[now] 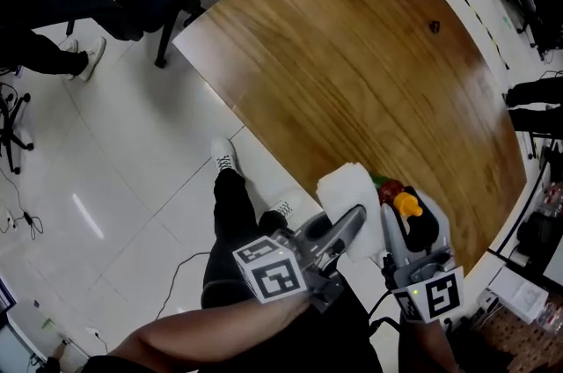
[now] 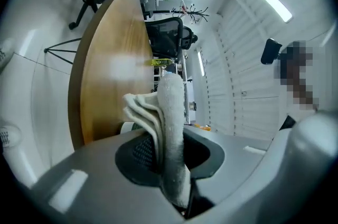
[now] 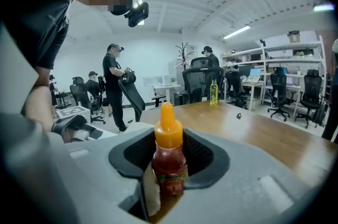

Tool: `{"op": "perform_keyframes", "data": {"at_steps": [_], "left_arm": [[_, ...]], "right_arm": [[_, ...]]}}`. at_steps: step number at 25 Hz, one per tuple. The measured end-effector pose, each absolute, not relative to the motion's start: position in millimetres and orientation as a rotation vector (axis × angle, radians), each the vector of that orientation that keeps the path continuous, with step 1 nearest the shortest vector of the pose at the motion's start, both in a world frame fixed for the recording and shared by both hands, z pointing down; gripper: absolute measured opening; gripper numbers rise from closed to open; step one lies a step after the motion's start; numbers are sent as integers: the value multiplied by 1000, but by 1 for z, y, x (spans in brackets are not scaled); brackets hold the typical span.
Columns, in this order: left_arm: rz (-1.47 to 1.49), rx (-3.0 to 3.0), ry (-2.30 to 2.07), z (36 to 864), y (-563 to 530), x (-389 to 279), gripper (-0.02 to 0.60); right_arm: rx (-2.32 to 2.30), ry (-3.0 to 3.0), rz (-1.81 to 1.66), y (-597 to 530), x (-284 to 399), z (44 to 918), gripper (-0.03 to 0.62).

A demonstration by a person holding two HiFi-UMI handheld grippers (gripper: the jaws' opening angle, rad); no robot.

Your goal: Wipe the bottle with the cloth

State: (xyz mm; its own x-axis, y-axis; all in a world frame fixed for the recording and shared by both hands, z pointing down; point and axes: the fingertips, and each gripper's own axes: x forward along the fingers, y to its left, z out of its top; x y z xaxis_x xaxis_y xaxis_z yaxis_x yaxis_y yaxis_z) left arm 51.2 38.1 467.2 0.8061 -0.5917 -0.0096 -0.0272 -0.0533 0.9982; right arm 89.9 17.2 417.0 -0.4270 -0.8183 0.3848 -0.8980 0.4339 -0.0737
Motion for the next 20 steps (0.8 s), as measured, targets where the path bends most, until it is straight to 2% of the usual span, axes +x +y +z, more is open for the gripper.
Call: {"op": "perform_keyframes", "data": {"at_steps": [9, 20], "left_arm": [[-419, 1632, -654, 499, 44, 59, 98], [35, 1736, -752, 536, 47, 62, 95]], "right_arm": [[1507, -2405, 341, 17, 92, 417, 140], [1475, -2402, 323, 17, 89, 417, 140]]}}
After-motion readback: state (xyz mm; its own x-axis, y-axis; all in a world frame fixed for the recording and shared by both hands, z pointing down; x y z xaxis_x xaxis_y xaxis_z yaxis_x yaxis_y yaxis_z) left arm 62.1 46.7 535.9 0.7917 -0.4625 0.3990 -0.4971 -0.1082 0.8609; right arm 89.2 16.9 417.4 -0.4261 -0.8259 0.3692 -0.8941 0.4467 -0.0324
